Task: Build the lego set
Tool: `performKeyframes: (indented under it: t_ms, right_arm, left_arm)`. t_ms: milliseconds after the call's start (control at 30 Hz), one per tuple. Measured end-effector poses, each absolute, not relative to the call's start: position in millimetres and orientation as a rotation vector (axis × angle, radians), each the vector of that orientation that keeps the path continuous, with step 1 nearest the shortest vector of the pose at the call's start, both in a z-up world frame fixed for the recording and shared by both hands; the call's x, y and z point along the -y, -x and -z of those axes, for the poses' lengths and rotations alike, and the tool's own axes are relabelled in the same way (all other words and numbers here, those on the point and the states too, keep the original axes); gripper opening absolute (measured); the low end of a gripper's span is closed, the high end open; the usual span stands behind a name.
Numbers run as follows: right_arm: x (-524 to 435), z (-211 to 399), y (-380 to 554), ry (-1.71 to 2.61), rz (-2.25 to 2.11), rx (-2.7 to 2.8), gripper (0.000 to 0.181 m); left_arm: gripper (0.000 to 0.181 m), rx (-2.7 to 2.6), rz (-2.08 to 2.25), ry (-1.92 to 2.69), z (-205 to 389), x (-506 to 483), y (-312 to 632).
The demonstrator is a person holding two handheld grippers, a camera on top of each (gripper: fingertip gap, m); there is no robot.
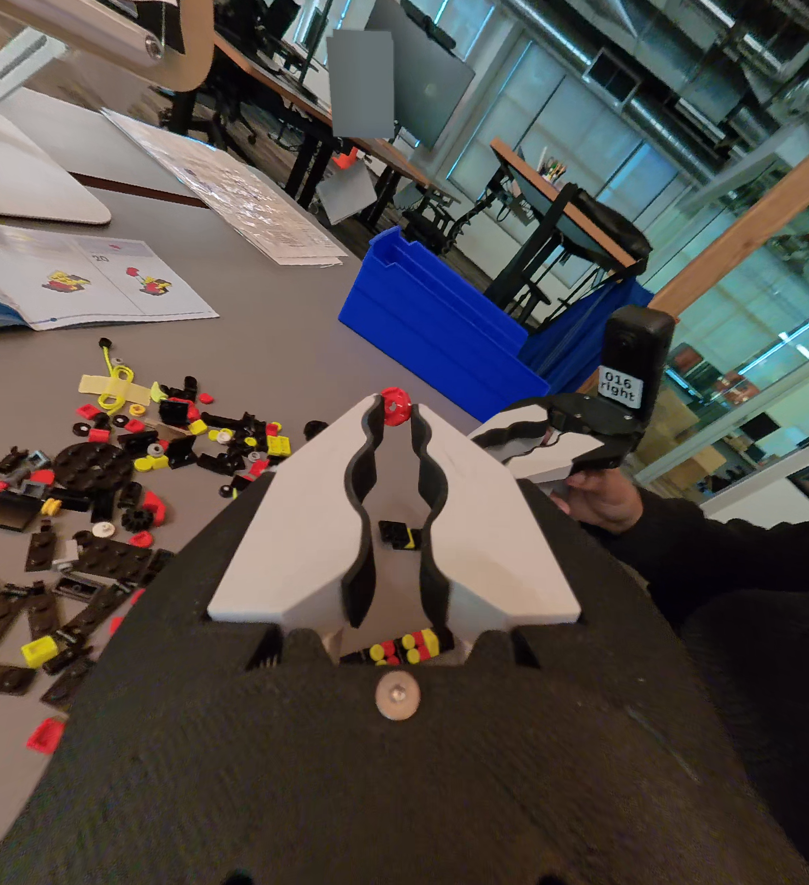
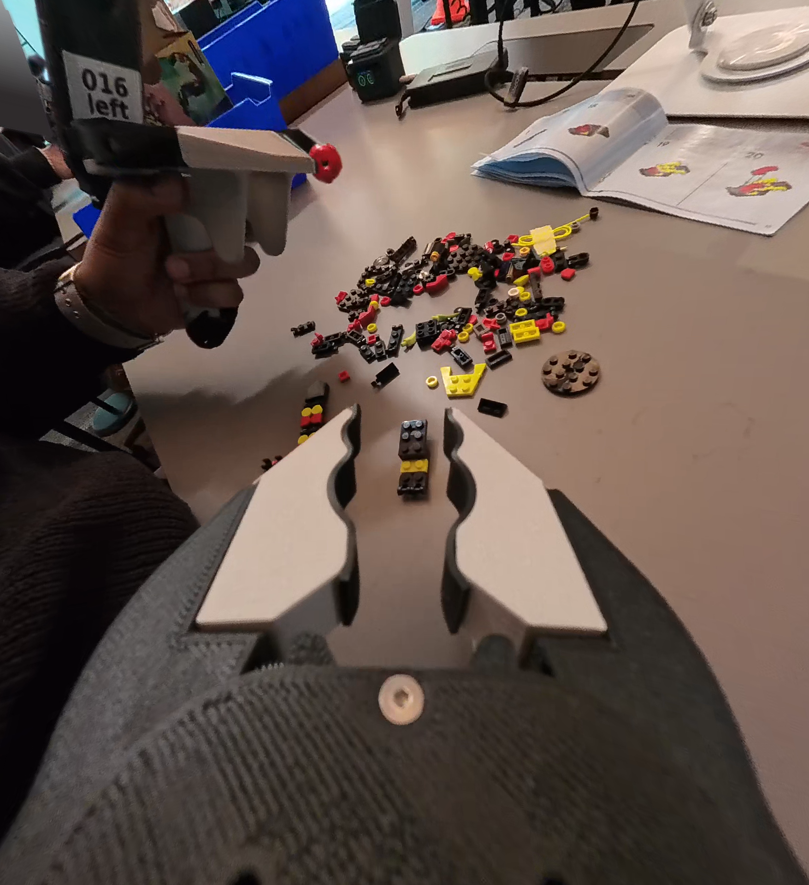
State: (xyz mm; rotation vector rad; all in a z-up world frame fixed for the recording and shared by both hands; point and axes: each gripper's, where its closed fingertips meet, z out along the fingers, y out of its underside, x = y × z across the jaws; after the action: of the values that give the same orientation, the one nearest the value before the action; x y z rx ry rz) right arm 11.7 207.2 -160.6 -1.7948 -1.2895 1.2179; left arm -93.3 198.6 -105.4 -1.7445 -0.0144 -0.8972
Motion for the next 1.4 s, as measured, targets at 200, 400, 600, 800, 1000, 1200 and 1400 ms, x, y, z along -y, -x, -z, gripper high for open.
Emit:
performKeyframes:
  t_ms: [200,400,600,800,1000,1200,1400]
  right_arm:
    - [-210,160,-12,1.794,-1.207,1.277,0.033]
    - [-213,160,-12,1.800,-1.195,1.262,0.033]
    - [-215,156,-13,1.795,-1.222,1.229,0.032]
    - [-197,138,0,1.764,-1.422,1.156,0.028]
    - [-173,123,13,1.759,-1.703,1.050,0.034]
    - [-171,111,13,1.775,-2.006,0.848,0.036]
    - [-164,109,14,1.806,-2.223,0.751,0.036]
  left_arm:
    - [0.009,0.095,0.989,1.729,113,-190,97]
    - [0.009,0.041,0.975,1.779,128,-191,90]
    - [0.009,-0.023,0.999,1.800,131,-188,73]
    - [0.009,-0.110,1.074,1.770,125,-180,49]
    - [0.009,-0.247,1.138,1.699,113,-166,26]
    - [0.009,-0.315,1.154,1.653,105,-158,13]
    - [0.009,-0.350,1.135,1.641,104,-155,7]
